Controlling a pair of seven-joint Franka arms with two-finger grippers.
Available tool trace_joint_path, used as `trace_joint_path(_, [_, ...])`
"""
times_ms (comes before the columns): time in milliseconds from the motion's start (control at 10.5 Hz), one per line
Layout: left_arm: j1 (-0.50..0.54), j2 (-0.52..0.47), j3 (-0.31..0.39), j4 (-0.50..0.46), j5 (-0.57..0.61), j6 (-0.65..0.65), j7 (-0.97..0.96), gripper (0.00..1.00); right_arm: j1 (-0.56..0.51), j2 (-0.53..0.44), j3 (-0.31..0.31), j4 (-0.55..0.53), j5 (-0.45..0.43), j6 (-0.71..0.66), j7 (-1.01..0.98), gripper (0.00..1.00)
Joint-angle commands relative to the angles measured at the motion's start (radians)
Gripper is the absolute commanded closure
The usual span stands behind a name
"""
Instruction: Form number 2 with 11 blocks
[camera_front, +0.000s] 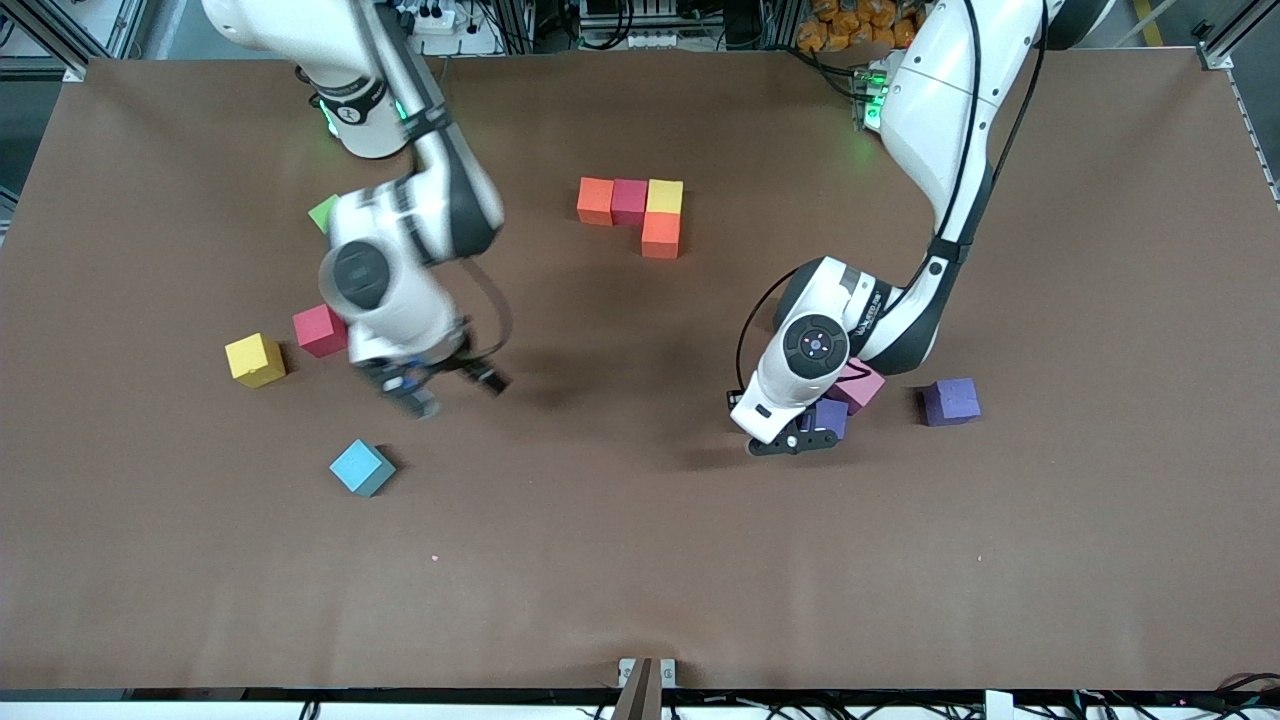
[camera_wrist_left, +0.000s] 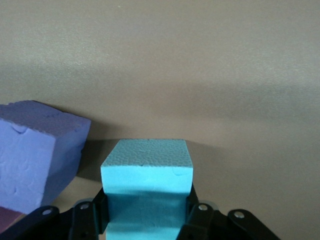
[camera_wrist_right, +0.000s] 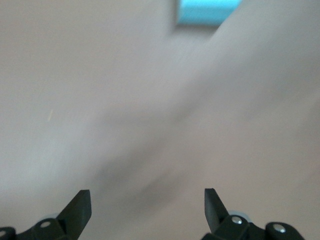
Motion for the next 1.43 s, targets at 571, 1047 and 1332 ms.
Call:
trace_joint_path(571, [-0.055,-0.038,-0.177,-0.038,0.047,0.004,-0.209,0.65,-0.275,0.232,0.038,0.178,0.016,0.068,-0.235,0.00])
trace_joint_path(1047, [-0.097,-0.084,-0.294,-0.144,0.173,0.007,-0.400,0.66,-0.420,0.305,0.179,0.225,0.021,0.097,-0.310,0.00])
trace_joint_path(1332, [-0.097,-0.127,-0.328,-0.224,0.193,0.050,-0.451,0.67,-0.437,0.313,0.202,0.225,0.019,0.140,-0.310,0.00])
